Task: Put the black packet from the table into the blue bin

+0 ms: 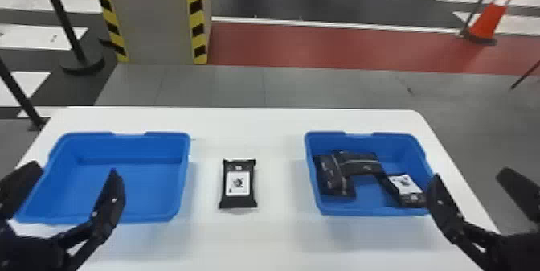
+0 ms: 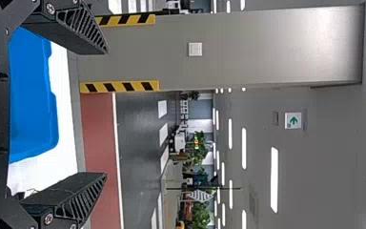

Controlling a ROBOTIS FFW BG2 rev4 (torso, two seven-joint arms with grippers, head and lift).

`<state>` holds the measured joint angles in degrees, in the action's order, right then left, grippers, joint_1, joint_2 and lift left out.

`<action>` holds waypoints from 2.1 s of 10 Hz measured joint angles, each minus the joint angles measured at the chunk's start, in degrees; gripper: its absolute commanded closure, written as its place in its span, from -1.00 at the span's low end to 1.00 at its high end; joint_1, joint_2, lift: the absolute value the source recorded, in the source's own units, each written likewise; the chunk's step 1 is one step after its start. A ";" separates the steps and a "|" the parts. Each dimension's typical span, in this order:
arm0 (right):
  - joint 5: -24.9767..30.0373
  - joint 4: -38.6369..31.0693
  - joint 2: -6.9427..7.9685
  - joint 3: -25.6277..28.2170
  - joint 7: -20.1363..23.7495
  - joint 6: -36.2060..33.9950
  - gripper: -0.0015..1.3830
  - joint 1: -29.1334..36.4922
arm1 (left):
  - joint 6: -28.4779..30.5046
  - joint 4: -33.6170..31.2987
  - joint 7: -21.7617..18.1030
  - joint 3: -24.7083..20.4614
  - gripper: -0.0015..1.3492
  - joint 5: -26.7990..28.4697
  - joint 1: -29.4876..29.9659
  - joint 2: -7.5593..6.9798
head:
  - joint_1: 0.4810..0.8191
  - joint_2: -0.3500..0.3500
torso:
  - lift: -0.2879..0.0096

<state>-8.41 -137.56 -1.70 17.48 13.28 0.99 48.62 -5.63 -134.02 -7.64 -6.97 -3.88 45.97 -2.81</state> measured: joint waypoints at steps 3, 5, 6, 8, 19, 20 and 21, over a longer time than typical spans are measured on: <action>0.06 0.23 -0.06 0.00 0.40 0.07 -0.86 -0.11 | 0.02 -0.03 0.00 0.04 -0.83 0.00 -0.10 0.00 | 0.27 -0.26 | 0.20; 0.07 0.81 -0.17 0.00 0.76 0.82 -0.86 -0.28 | 0.24 -0.02 0.00 0.19 -0.83 0.11 -0.21 0.00 | 0.27 -0.27 | 0.20; 0.07 1.13 -0.22 0.00 0.91 1.06 -0.86 -0.42 | 0.28 -0.03 0.00 0.22 -0.83 0.11 -0.26 0.00 | 0.27 -0.27 | 0.20; -0.13 2.37 -0.47 -0.55 1.25 1.11 -0.87 -1.94 | 0.34 -0.02 0.00 0.27 -0.83 0.20 -0.27 0.00 | 0.27 -0.26 | 0.20; 4.37 34.25 -6.51 -29.52 7.54 -24.66 -0.87 -42.15 | 0.89 -0.02 0.00 0.63 -0.83 0.23 -0.72 0.00 | 0.27 0.60 | 0.20; 4.59 36.56 -6.74 -32.19 7.35 -26.05 -0.87 -44.81 | 1.04 -0.01 0.00 0.77 -0.83 0.23 -0.91 0.00 | 0.27 0.67 | 0.20; 4.59 38.49 -6.87 -34.49 6.76 -26.92 -0.87 -47.01 | 1.15 0.04 0.00 0.91 -0.83 0.36 -1.09 0.00 | 0.27 0.72 | 0.20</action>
<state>-3.82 -99.07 -8.57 -17.00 20.04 -25.93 1.61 -4.48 -133.98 -7.64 -6.06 -3.52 44.88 -2.81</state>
